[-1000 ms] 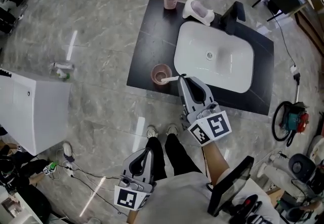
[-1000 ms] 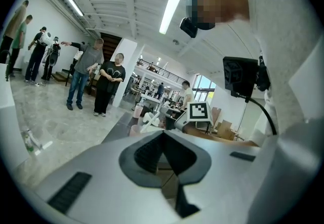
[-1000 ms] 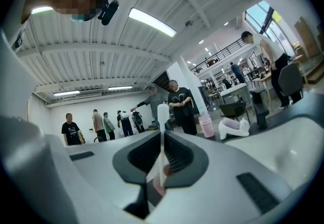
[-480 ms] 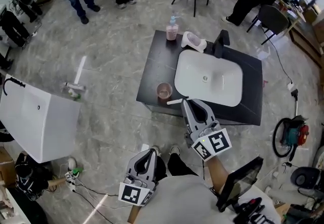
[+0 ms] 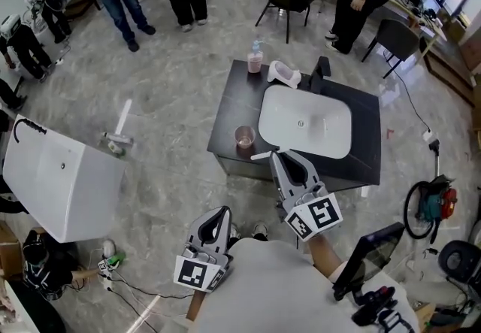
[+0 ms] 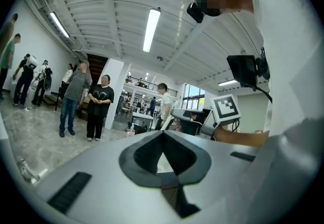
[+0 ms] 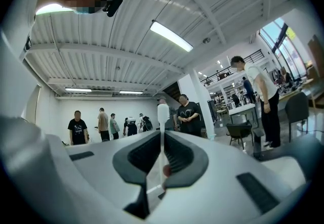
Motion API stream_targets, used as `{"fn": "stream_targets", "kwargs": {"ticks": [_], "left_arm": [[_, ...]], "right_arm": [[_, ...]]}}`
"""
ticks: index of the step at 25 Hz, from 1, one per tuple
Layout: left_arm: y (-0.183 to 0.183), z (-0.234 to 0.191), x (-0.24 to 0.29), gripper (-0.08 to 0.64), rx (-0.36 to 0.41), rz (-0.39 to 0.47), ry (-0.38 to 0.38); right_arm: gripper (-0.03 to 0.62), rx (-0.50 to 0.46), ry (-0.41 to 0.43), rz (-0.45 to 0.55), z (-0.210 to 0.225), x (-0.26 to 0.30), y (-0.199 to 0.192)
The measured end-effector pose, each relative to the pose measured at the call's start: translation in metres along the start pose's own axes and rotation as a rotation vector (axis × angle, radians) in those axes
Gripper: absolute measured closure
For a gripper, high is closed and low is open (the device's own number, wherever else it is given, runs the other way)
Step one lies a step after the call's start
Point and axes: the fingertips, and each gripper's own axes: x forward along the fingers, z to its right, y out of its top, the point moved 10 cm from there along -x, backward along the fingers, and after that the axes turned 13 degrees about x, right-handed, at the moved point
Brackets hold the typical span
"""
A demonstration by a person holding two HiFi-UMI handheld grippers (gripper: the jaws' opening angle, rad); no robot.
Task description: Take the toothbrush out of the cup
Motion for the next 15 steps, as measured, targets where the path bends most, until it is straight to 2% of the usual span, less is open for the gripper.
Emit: {"fn": "stream_targets", "kwargs": {"ticks": [4, 13, 15], "left_arm": [[0.015, 0.008, -0.008, 0.557, 0.021, 0.022, -0.018], [0.017, 0.013, 0.001, 0.557, 0.007, 0.032, -0.057], [0.015, 0.013, 0.002, 0.557, 0.027, 0.035, -0.066]], "right_arm": [[0.568, -0.007, -0.005, -0.008, -0.019, -0.026, 0.003], [0.568, -0.03, -0.017, -0.094, -0.036, -0.072, -0.017], [0.568, -0.041, -0.015, -0.112, -0.041, -0.08, -0.024]]}}
